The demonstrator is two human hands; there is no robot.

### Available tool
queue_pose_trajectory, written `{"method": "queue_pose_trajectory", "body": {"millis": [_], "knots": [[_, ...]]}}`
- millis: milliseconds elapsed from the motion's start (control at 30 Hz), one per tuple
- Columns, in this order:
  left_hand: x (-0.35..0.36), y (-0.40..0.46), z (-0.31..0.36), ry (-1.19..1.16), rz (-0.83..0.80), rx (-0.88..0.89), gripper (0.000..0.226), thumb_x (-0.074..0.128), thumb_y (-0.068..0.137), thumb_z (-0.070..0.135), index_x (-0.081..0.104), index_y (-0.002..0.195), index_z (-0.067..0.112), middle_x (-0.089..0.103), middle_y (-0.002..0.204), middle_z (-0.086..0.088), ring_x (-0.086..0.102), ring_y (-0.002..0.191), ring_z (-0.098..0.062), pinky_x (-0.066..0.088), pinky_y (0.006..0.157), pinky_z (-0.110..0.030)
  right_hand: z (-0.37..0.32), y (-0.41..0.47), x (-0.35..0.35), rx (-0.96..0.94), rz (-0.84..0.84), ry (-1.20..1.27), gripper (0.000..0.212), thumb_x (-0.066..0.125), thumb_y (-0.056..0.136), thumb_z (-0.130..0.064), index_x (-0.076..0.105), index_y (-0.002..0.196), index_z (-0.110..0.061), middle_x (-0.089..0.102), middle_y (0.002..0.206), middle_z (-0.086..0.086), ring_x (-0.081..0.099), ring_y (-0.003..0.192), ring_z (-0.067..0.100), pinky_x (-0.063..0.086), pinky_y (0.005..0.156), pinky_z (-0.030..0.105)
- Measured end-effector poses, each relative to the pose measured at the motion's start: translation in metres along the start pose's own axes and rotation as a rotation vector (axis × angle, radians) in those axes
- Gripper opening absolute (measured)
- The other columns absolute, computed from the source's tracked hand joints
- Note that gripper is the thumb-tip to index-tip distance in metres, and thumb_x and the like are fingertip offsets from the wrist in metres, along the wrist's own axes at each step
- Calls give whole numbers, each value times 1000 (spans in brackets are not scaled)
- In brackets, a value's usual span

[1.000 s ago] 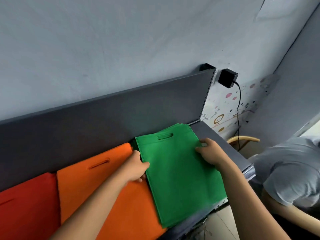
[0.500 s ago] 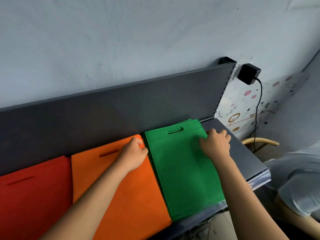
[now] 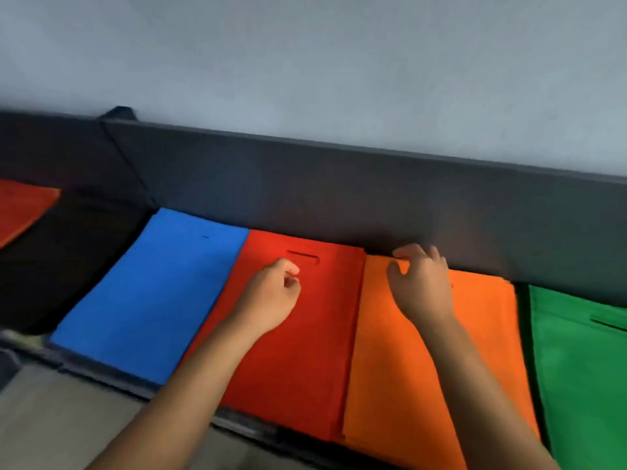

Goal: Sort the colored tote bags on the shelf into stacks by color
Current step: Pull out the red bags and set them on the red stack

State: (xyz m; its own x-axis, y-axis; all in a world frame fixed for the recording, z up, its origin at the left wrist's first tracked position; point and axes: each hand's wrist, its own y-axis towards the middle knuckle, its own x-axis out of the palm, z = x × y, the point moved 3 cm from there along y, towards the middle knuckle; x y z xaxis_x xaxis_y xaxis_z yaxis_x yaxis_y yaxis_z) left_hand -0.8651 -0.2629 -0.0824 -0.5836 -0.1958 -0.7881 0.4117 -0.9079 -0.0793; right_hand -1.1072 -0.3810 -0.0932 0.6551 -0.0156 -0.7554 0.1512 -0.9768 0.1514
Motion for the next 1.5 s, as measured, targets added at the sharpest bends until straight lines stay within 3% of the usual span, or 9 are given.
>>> {"method": "queue_pose_trajectory", "body": {"millis": [233,400,667,800,967,1100,1233,1433,1500], "knots": [[-132,-31,-156,-88,185,-181,21,63,97,18,68,118,19,72,106,1,69,104,-22,53,91,-34,-153,-31,112,-145,-166,136,19,72,90,-10,74,109,-7,71,106,14,65,107,33,44,90,31],[-217,-53,-262,-85,163,-217,18,57,102,24,61,119,25,69,104,3,68,84,-19,54,73,-37,-255,-74,187,-157,-224,180,25,71,91,-11,74,115,-8,70,109,13,67,106,31,47,92,32],[-325,-90,-397,-83,149,-285,22,50,107,32,55,128,26,59,104,13,62,87,-8,51,69,-29,-398,-138,304,-116,-355,272,32,68,96,-24,62,126,-14,63,114,7,66,100,31,58,86,45],[-357,-96,-456,-159,209,-363,19,49,107,31,56,125,27,62,103,8,65,87,-14,53,73,-35,-454,-155,354,-162,-470,276,34,66,101,-27,58,131,-16,58,110,3,61,94,21,46,72,30],[-377,-82,-511,-221,256,-390,20,52,106,27,61,124,26,62,108,10,63,87,-6,48,67,-21,-506,-139,397,-195,-503,271,35,66,102,-29,57,134,-18,58,117,2,60,88,10,44,67,21],[-401,-61,-544,-216,281,-414,15,53,105,22,61,117,26,67,97,1,68,88,-26,49,65,-28,-543,-116,442,-188,-483,295,36,67,100,-29,59,133,-17,61,119,3,62,93,15,46,75,27],[-438,-34,-577,-203,326,-443,14,55,103,19,63,114,23,66,96,5,65,82,-16,46,63,-20,-586,-97,488,-181,-533,306,37,67,99,-29,58,133,-18,60,119,1,63,101,18,54,87,36],[-487,17,-609,-183,376,-412,14,58,101,17,63,112,25,67,99,7,63,81,-7,46,71,-27,-628,-72,527,-210,-560,290,20,68,98,-28,58,115,-23,59,114,2,59,93,14,40,69,25],[-496,35,-617,-172,381,-402,14,58,101,17,63,112,24,67,98,7,63,82,-7,46,72,-29,-632,-69,536,-208,-561,270,28,68,98,-29,60,124,-20,60,118,2,60,90,12,41,69,24]]}}
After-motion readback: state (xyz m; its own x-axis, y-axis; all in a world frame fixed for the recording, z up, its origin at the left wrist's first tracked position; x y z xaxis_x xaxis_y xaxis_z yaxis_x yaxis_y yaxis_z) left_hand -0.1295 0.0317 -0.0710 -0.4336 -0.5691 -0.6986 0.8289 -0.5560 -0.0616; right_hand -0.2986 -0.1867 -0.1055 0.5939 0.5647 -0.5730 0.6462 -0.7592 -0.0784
